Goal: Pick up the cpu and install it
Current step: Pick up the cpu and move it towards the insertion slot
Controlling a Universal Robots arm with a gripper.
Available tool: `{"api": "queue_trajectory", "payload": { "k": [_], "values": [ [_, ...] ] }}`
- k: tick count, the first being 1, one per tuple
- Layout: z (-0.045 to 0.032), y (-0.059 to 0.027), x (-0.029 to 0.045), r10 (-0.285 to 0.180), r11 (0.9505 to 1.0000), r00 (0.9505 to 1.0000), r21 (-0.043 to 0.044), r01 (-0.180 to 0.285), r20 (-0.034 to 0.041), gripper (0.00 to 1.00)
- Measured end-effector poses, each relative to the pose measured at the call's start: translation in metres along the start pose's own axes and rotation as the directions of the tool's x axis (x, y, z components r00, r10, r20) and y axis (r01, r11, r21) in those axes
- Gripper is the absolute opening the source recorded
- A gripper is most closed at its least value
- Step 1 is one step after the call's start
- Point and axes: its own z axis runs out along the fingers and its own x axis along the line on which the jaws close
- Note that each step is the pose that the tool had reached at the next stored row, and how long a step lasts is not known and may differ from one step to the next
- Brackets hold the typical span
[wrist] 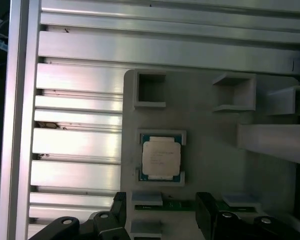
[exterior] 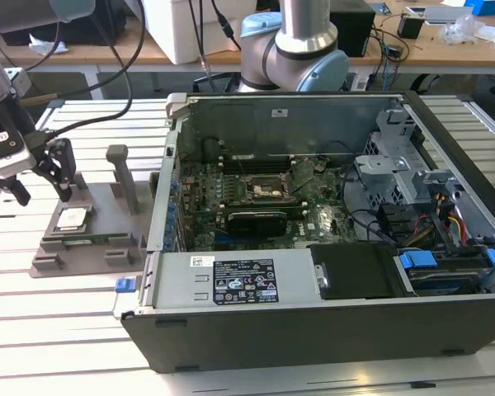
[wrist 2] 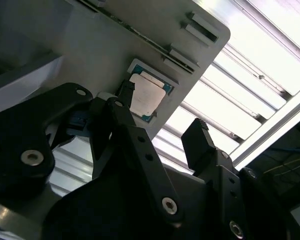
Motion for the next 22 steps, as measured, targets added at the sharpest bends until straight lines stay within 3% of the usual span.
{"api": "queue_trajectory", "payload": {
  "k": [15,22],
  "values": [
    [0.0321,0.0022,-0.0059,-0.001,1.0000,1.0000,0.0002,0.001,-0.0013,0.66],
    [0.0514,0.0183,-0.0069,-0.004,1.0000,1.0000,0.0001,0.004,-0.0012,0.66]
  ]
}}
